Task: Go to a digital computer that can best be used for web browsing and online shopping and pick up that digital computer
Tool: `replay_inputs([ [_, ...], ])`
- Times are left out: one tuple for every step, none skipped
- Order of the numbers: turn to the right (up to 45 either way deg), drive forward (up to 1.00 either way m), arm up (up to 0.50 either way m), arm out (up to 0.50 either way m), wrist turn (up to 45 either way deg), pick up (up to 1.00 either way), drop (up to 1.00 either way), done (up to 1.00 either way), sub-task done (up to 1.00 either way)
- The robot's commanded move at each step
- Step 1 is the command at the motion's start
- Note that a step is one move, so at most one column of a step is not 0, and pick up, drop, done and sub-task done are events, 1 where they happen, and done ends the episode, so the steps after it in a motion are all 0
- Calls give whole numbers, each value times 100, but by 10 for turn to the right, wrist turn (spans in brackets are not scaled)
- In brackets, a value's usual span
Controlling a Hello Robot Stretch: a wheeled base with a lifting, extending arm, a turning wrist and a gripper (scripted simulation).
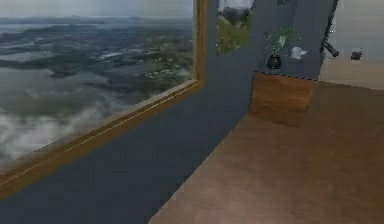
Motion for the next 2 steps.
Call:
replay_inputs([
  [450,0,0,0,0,0,0,0,0],
  [450,0,0,0,0,0,0,0,0],
])
